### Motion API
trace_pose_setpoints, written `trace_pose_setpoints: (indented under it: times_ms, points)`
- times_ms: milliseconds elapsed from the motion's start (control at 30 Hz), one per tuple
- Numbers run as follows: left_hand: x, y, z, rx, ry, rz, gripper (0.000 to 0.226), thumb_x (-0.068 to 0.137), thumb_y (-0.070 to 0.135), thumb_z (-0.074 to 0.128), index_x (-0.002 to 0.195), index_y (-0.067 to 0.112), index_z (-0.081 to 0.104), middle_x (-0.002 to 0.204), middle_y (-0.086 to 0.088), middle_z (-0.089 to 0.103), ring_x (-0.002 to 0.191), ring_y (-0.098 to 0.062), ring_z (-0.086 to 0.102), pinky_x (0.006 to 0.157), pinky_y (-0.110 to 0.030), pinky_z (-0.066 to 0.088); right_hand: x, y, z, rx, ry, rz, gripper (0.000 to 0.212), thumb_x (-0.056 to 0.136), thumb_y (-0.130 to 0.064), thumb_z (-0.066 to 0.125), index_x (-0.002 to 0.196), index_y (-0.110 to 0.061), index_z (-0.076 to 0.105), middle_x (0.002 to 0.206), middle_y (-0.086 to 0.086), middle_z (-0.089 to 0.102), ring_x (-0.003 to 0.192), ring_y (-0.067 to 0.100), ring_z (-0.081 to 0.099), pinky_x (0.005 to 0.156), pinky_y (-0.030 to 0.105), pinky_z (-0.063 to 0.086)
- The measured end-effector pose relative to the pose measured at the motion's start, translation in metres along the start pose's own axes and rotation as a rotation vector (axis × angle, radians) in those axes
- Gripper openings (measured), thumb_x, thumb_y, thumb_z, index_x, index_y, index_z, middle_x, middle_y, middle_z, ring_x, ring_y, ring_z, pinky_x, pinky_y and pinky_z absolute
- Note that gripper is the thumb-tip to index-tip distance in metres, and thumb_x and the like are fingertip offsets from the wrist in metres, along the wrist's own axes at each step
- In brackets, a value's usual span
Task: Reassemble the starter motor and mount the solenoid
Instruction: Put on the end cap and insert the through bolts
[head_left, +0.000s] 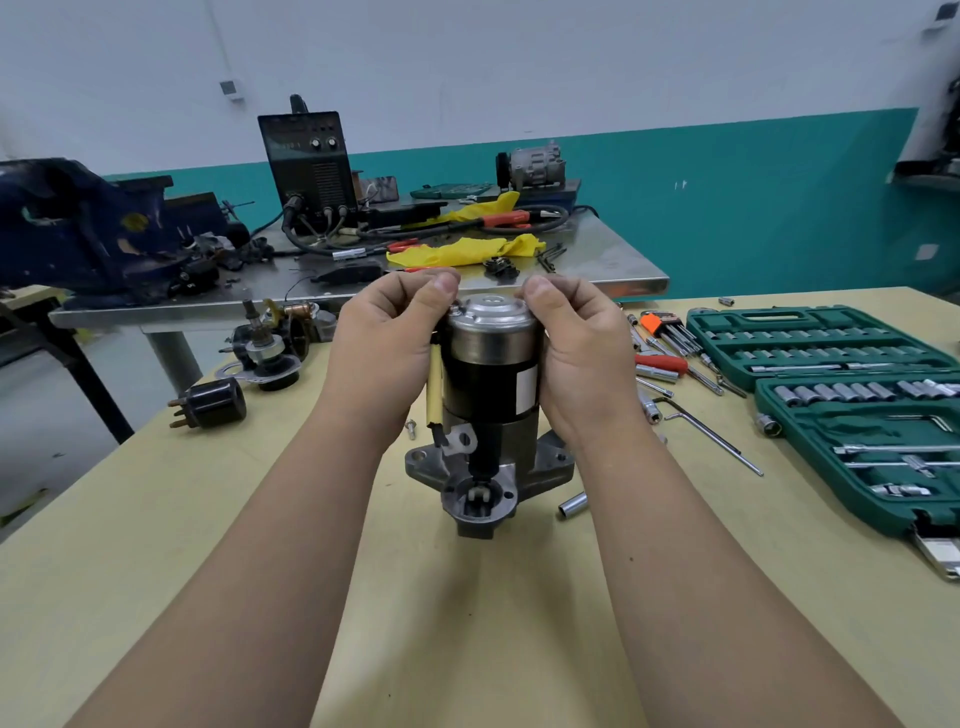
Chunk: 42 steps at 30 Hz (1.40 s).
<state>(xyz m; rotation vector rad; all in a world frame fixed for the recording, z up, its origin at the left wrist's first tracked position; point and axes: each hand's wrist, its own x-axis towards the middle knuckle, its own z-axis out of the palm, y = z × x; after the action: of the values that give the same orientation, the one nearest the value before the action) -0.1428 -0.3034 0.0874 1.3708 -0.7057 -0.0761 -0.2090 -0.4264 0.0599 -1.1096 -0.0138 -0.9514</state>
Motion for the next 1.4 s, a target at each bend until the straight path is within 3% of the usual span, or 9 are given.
trace_pose_setpoints:
  times_ms: [133,300,500,700,800,900,1033,1233,1400]
  points:
    - [0.001,0.001,-0.003,0.062,-0.03,-0.001,0.029,0.099,0.023,0.055,0.078,0.028,0.075,0.101,0.007,0.074,0.104,-0.016,0.066,0.099,-0.045,0.05,0.0,-0.001,-0.002,0.031,-0.037,-0.008,0.018,0.079,-0.018,0.058,0.073,-0.02,0.075,0.079,-0.002,0.07,0.079,0.013,0.066,0.071,0.029,0.053]
    - [0.0,-0.003,-0.002,0.019,0.049,-0.016,0.007,0.09,0.025,0.069,0.086,0.019,0.071,0.089,-0.002,0.073,0.087,-0.019,0.067,0.092,-0.048,0.054,0.0,0.001,0.003,0.031,-0.009,0.018,0.011,0.076,-0.019,0.067,0.068,-0.026,0.07,0.073,-0.005,0.069,0.073,0.012,0.065,0.07,0.031,0.054]
    - [-0.002,0.0,-0.006,0.018,-0.014,-0.018,0.029,0.1,0.02,0.051,0.082,0.022,0.074,0.104,0.003,0.074,0.107,-0.017,0.065,0.102,-0.044,0.048,-0.001,0.0,0.005,-0.044,-0.028,0.009,0.017,0.08,-0.021,0.061,0.069,-0.026,0.074,0.073,-0.007,0.07,0.073,0.009,0.067,0.066,0.026,0.053]
    - [0.0,-0.002,-0.004,-0.003,0.022,-0.049,0.008,0.091,0.023,0.067,0.088,0.017,0.071,0.092,-0.003,0.073,0.089,-0.02,0.067,0.092,-0.045,0.054,-0.001,0.001,0.004,0.07,-0.048,0.031,0.017,0.083,-0.019,0.059,0.073,-0.018,0.073,0.074,-0.004,0.07,0.074,0.012,0.067,0.069,0.031,0.055]
    - [0.0,0.001,-0.006,0.006,-0.017,-0.041,0.021,0.097,0.017,0.058,0.083,0.021,0.074,0.101,-0.001,0.075,0.102,-0.02,0.066,0.101,-0.048,0.049,0.0,-0.002,0.002,0.026,-0.044,0.017,0.023,0.084,-0.017,0.056,0.07,-0.019,0.074,0.074,-0.006,0.07,0.074,0.009,0.067,0.072,0.032,0.054]
    - [-0.001,0.002,-0.006,0.036,-0.058,-0.028,0.037,0.101,0.018,0.049,0.075,0.026,0.075,0.102,0.005,0.074,0.104,-0.014,0.066,0.103,-0.045,0.047,0.0,-0.001,0.003,-0.025,0.016,0.023,0.008,0.083,-0.017,0.063,0.076,-0.018,0.068,0.073,-0.006,0.07,0.072,0.01,0.066,0.071,0.032,0.053]
    - [-0.003,0.001,-0.002,0.072,-0.025,-0.015,0.014,0.093,0.03,0.063,0.092,0.019,0.071,0.102,-0.007,0.073,0.1,-0.023,0.067,0.097,-0.049,0.051,0.0,-0.001,0.001,-0.003,-0.011,0.055,0.01,0.081,-0.024,0.062,0.079,-0.019,0.071,0.077,-0.003,0.071,0.078,0.015,0.068,0.072,0.032,0.055]
    - [0.0,0.004,-0.003,0.063,-0.075,-0.017,0.034,0.098,0.022,0.053,0.073,0.028,0.075,0.105,0.004,0.074,0.107,-0.018,0.065,0.103,-0.048,0.047,0.0,-0.002,0.001,-0.031,0.022,0.018,0.009,0.079,-0.018,0.064,0.072,-0.019,0.068,0.072,-0.003,0.069,0.071,0.012,0.065,0.067,0.029,0.054]
    - [-0.003,0.005,0.001,0.082,-0.051,-0.018,0.019,0.081,0.039,0.064,0.087,0.021,0.07,0.103,-0.007,0.073,0.095,-0.018,0.067,0.095,-0.048,0.052,0.0,-0.003,-0.002,0.032,-0.023,0.048,0.018,0.081,-0.021,0.058,0.072,-0.018,0.073,0.075,-0.002,0.071,0.075,0.014,0.067,0.071,0.032,0.054]
